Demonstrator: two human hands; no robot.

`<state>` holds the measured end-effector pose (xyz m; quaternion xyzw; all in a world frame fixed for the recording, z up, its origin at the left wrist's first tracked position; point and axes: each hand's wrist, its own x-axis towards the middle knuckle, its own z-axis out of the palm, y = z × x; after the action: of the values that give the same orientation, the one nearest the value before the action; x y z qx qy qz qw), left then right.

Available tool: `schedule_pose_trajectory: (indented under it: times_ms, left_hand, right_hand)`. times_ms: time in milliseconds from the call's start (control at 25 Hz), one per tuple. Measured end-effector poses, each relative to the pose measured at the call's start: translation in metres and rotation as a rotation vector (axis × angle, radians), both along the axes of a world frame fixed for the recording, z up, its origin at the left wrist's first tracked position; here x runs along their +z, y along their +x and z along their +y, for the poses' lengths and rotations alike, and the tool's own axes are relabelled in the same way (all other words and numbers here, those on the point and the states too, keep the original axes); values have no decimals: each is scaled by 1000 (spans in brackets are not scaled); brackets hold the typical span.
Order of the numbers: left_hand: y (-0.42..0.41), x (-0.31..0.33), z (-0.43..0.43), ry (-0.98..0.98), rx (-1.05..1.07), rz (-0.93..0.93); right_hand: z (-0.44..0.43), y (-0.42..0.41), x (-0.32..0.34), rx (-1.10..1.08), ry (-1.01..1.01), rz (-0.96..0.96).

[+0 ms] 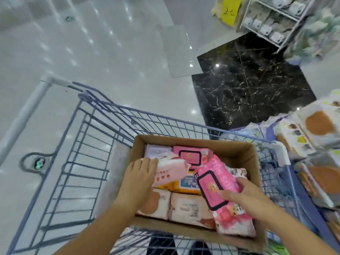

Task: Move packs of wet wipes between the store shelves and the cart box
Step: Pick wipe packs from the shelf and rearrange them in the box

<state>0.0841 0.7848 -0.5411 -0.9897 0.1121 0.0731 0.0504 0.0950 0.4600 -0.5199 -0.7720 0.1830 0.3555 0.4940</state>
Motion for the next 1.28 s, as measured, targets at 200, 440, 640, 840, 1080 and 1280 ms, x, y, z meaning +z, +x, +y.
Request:
schedule_pose_trajectory:
  times_ms: [200,440,640,840,1080,1280]
  left_hand:
    - [61,-95,36,69,-141,-41]
    - [70,-135,42,-48,-172,108]
    - [81,-131,45,-122,-133,61]
    - [101,-132,37,-204,-49,-21]
    - [102,-133,23,-265,51,-42]
    - [100,-133,46,-306,-63,75]
  right_hand:
    - [13,62,-57,2,29,35]
    - [24,117,-86,218,97,100]
    - [49,135,-99,120,-52,-131]
    - [65,86,-114,-369,-314,-339]
    - [85,92,-123,-276,-298,-363]
    - [95,96,-120,-245,-338,-342]
